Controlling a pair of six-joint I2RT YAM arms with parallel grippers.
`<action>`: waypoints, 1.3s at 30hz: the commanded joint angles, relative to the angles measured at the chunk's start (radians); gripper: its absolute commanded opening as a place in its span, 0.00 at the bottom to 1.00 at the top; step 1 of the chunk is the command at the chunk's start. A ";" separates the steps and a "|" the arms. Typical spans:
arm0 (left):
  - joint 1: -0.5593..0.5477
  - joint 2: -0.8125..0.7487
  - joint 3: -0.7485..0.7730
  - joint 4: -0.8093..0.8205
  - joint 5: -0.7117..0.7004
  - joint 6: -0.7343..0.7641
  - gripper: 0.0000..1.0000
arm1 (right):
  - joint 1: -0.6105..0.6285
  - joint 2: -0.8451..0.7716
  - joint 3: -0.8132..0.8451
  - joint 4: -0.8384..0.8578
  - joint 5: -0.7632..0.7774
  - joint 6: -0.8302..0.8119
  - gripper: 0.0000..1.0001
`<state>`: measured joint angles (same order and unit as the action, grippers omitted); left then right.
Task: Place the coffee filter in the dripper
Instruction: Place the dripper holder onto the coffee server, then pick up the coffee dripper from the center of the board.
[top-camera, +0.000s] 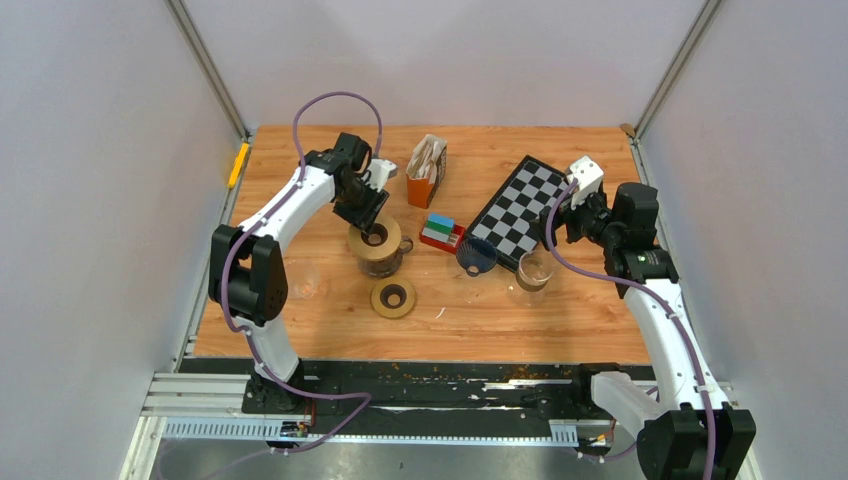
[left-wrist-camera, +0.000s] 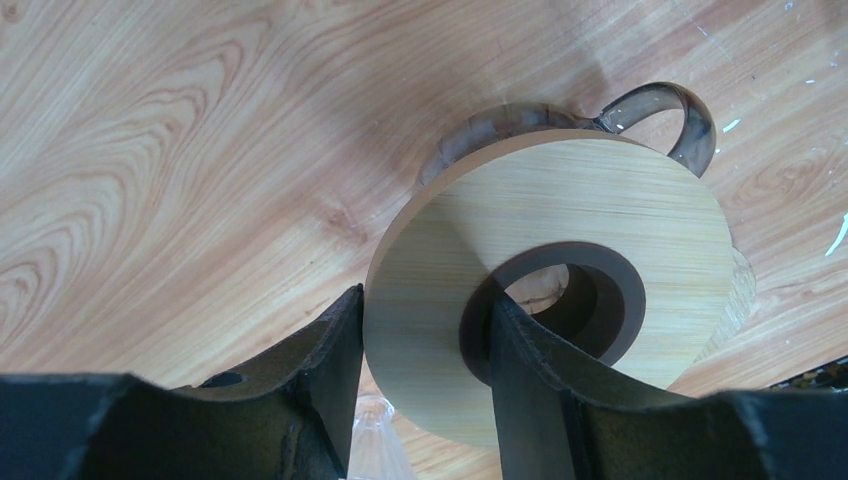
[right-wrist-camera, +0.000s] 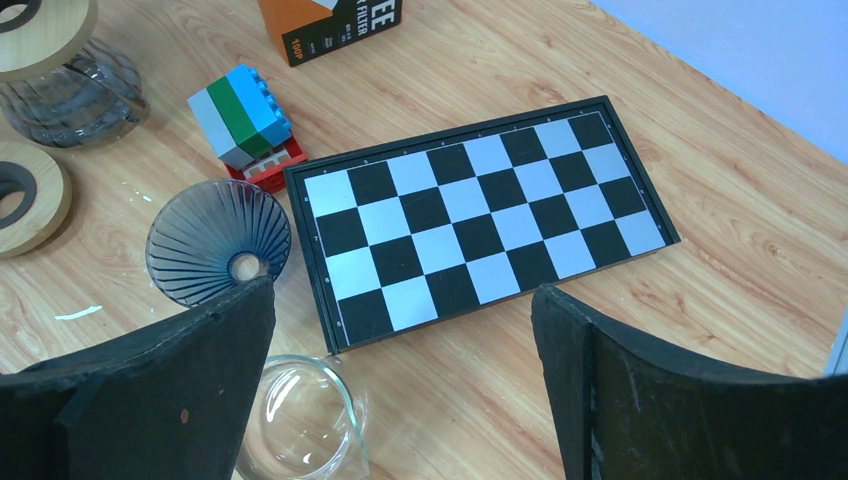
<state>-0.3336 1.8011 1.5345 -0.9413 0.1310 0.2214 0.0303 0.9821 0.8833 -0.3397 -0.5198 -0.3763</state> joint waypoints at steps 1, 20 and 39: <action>0.011 -0.001 0.026 0.044 0.014 -0.011 0.54 | -0.003 0.005 0.008 0.015 -0.033 -0.007 1.00; 0.046 -0.308 -0.128 0.075 -0.075 0.043 0.83 | -0.004 0.004 0.006 0.010 -0.044 -0.016 1.00; -0.105 -0.416 -0.135 0.098 0.108 0.008 0.78 | -0.002 0.003 0.009 0.007 -0.051 -0.020 1.00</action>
<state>-0.2848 1.3186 1.3163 -0.9283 0.2176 0.2817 0.0303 0.9936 0.8833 -0.3431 -0.5518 -0.3851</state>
